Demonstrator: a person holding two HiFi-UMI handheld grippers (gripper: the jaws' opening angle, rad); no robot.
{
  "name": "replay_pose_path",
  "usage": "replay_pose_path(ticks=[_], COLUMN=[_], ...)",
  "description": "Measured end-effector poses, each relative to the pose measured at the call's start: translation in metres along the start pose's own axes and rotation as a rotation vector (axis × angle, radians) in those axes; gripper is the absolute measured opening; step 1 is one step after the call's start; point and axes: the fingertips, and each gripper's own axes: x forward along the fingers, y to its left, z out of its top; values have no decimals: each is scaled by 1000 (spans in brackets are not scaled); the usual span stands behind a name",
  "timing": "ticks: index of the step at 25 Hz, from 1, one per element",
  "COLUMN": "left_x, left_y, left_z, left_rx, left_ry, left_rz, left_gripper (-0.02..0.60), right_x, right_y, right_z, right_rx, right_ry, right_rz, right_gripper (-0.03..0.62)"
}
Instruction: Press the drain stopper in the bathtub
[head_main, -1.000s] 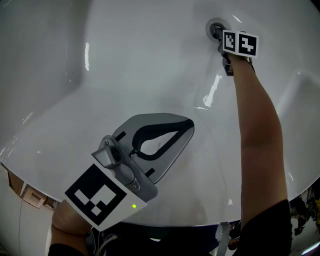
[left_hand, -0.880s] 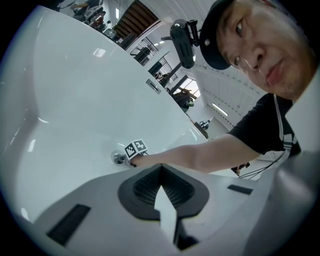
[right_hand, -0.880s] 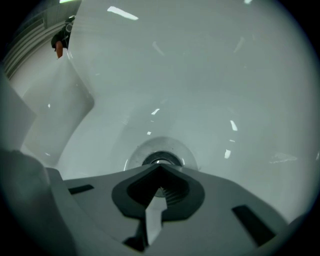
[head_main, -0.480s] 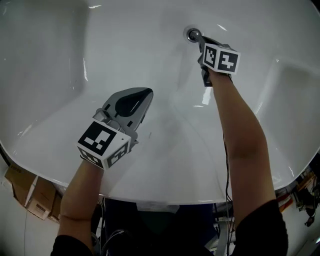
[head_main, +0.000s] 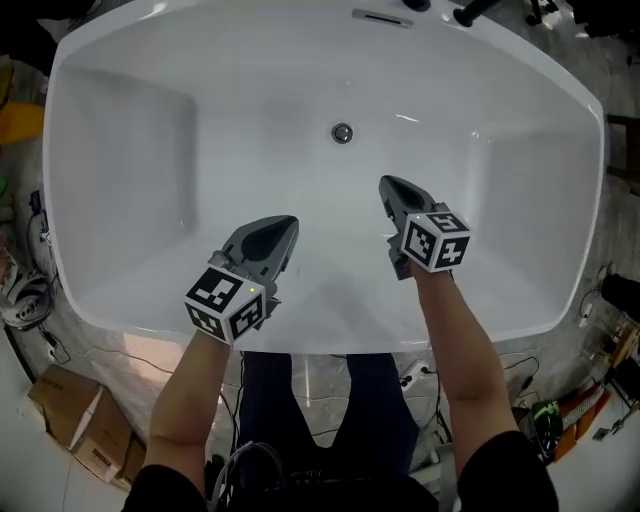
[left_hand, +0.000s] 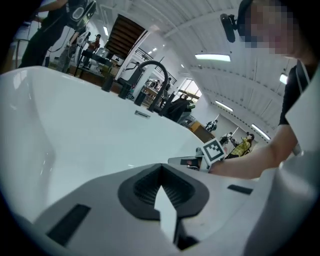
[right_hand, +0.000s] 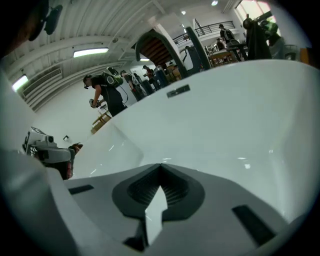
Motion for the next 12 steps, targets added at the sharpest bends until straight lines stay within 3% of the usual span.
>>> replay_pose_path(ticks=[12], left_x=[-67], left_y=[-94], left_z=[48], left_rx=[38], left_ry=[-15], left_rz=[-62], left_gripper=[5], right_x=[-170], right_y=[79], right_z=[77], right_rx=[-6], right_ry=[-257], right_rz=[22], right_gripper=[11])
